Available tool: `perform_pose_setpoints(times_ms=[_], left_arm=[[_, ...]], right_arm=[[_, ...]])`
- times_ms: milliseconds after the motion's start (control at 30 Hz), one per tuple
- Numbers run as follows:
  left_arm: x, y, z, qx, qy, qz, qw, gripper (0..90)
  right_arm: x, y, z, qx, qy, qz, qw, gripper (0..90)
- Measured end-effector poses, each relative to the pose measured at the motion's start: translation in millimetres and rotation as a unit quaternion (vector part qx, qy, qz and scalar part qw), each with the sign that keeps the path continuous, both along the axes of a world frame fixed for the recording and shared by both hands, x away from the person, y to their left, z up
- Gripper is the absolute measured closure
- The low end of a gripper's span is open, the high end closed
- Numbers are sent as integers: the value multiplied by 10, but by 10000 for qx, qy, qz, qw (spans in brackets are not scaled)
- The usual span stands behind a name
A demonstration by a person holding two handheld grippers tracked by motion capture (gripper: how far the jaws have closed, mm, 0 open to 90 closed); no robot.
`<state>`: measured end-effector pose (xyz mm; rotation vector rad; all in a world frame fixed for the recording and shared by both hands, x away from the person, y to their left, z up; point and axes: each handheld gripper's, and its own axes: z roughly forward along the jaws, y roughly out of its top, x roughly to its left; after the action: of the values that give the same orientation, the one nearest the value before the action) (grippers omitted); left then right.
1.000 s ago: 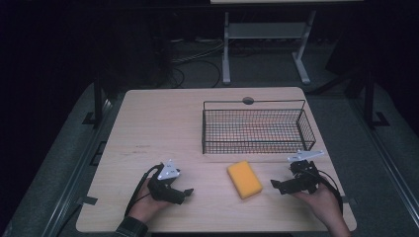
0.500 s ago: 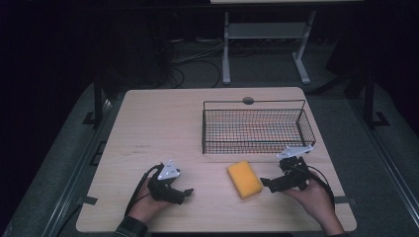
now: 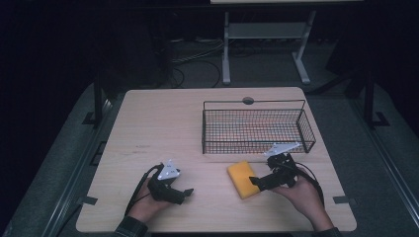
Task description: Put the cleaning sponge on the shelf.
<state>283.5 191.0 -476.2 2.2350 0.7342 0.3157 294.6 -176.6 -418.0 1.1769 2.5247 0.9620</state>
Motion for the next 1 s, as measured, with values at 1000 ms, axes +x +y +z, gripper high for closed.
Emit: perform_pose_setpoints(times_ms=[1000], left_arm=[[-5,4,3,40,-2,3,10000,129]], right_arm=[[155,560,-208,-342,192,214,9990,14]])
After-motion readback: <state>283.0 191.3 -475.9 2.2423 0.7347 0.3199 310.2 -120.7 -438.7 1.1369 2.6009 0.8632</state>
